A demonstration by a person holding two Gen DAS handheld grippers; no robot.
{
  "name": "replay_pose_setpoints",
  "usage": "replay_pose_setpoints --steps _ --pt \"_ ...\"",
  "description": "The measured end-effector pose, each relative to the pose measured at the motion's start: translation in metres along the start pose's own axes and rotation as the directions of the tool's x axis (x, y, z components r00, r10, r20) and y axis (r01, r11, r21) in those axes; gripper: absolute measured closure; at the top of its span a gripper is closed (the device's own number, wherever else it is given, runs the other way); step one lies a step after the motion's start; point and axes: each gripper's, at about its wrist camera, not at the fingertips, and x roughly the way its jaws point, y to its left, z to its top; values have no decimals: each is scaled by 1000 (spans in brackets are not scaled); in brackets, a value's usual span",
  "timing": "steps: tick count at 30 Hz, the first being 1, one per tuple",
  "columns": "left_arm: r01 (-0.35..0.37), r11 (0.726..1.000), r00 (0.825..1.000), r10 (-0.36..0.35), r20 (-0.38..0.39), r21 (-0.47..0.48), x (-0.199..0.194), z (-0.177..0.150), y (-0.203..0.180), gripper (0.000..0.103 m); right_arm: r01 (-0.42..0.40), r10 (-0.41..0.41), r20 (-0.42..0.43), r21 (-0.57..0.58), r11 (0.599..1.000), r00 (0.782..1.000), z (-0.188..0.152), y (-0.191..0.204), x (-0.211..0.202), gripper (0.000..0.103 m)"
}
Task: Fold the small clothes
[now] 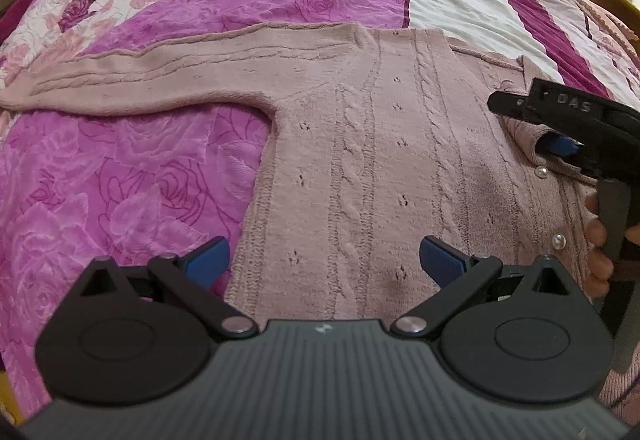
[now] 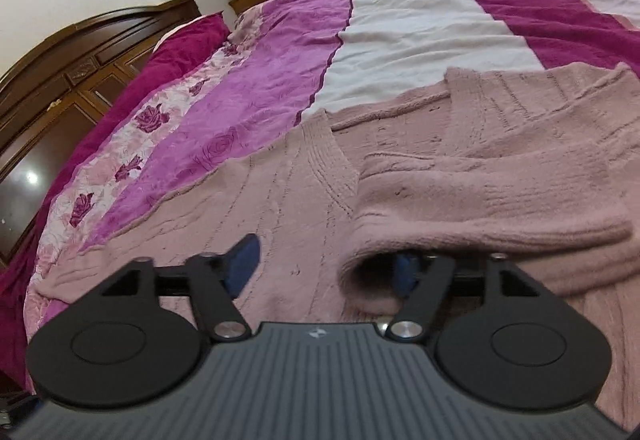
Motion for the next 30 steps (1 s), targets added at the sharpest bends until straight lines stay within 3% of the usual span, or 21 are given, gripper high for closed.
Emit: replay_pose_setpoints --steps 16,24,30 --pt "24 999 999 -24 32 26 -12 1 -9 0 12 -10 -76 33 999 997 -20 -11 -79 19" --pt "54 997 998 -56 40 55 -14 5 -22 0 95 -93 47 -33 995 995 -15 -26 -127 19" --pt "21 986 996 -35 82 165 -17 7 -50 0 230 -225 141 -27 973 964 -7 -54 -139 19"
